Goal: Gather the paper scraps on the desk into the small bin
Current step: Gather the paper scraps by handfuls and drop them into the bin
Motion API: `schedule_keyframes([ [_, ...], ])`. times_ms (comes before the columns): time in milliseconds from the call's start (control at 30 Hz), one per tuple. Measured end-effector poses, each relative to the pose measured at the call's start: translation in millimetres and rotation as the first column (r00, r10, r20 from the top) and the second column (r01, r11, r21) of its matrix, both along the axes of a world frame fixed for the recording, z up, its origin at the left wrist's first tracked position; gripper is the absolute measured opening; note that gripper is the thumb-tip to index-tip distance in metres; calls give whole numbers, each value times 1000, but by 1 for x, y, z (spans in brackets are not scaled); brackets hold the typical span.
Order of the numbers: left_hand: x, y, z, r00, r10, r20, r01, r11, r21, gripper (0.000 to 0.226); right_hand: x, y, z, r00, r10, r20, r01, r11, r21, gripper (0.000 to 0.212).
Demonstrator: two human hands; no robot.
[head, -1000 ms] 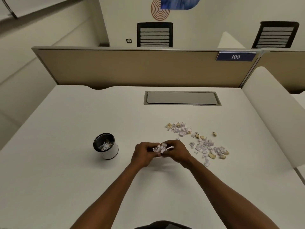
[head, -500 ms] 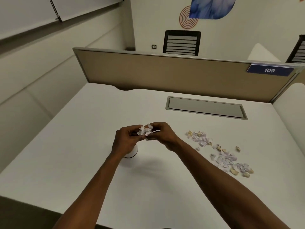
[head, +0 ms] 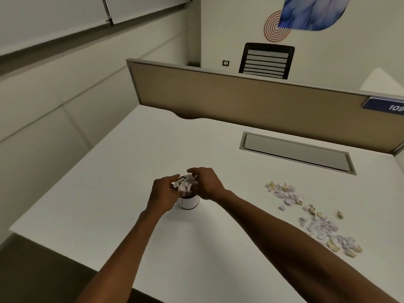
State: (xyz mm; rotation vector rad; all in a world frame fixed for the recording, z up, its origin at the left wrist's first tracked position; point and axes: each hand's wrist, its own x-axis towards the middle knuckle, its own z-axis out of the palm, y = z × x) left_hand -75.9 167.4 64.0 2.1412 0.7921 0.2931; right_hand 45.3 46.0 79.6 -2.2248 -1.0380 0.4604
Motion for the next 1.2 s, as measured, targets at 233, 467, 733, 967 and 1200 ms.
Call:
schedule_keyframes([
  [233,-2,-1,-5,998,-27,60,22,996,89,56,1,-9,0,985,71,156,-71,997,-5,50],
  [467,-5,-10,-13,992,-96,82,76,973,220,32,-8,-45,-14,985,-143,93,126,978,163,13],
  [733,2,-72,-29,935,-217,280,144,955,258,16,-54,-165,-67,927,-357,-118,371,919,136,10],
  [967,17,-171,-82,849,-520,96,496,846,195,39,-87,-274,-95,780,-620,-87,625,779,43,18],
  [1200,35,-220,-119,739,-667,-99,655,675,341,64,-57,-343,-99,521,-848,100,852,510,-117,55],
])
